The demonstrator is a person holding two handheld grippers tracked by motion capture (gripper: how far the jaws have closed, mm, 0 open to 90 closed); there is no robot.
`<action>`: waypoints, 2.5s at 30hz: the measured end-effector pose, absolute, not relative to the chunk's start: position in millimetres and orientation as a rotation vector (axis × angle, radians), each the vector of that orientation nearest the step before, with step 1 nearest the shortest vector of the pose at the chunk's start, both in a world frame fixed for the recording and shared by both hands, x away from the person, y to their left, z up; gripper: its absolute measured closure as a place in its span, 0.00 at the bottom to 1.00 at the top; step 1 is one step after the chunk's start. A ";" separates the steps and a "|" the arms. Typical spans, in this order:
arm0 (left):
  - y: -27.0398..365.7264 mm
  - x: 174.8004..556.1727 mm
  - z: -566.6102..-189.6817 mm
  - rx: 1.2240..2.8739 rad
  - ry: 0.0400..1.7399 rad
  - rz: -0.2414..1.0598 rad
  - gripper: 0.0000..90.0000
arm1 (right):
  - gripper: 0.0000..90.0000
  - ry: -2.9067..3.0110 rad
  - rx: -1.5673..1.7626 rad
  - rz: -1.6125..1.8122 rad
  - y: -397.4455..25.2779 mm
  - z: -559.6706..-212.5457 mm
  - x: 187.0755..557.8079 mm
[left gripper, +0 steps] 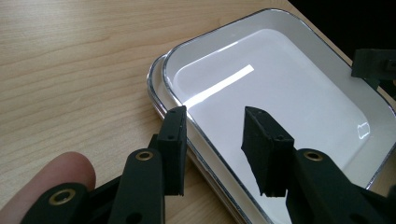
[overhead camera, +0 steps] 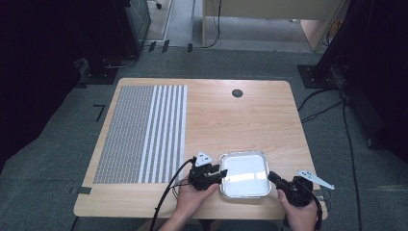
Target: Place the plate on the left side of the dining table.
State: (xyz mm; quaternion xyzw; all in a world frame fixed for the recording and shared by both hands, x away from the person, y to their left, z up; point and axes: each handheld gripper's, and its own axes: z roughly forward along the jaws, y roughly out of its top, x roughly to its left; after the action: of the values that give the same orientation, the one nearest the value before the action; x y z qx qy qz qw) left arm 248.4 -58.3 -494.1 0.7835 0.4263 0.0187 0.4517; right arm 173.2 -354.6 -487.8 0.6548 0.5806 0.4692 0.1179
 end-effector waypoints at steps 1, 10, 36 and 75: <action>-57.9 248.8 -493.9 1.932 1.056 0.047 0.68 | 0.99 1.699 1.916 1.373 -354.6 -487.8 173.2; -57.4 253.2 -493.4 1.908 1.092 0.044 0.66 | 0.92 1.707 1.889 1.370 -359.8 -488.6 170.6; -70.2 267.5 -491.4 1.918 1.189 0.118 0.74 | 0.94 1.811 1.928 1.158 -346.8 -485.0 157.2; -92.6 276.3 -489.9 1.990 1.264 0.084 0.86 | 0.98 1.718 2.038 1.193 -351.3 -489.6 158.3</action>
State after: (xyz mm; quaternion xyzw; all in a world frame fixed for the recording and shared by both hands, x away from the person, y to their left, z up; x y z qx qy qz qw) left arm 276.3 -92.6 -489.9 0.7798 0.4953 0.0329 0.3816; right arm 158.3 -351.3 -489.6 0.6936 0.5847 0.4059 0.1105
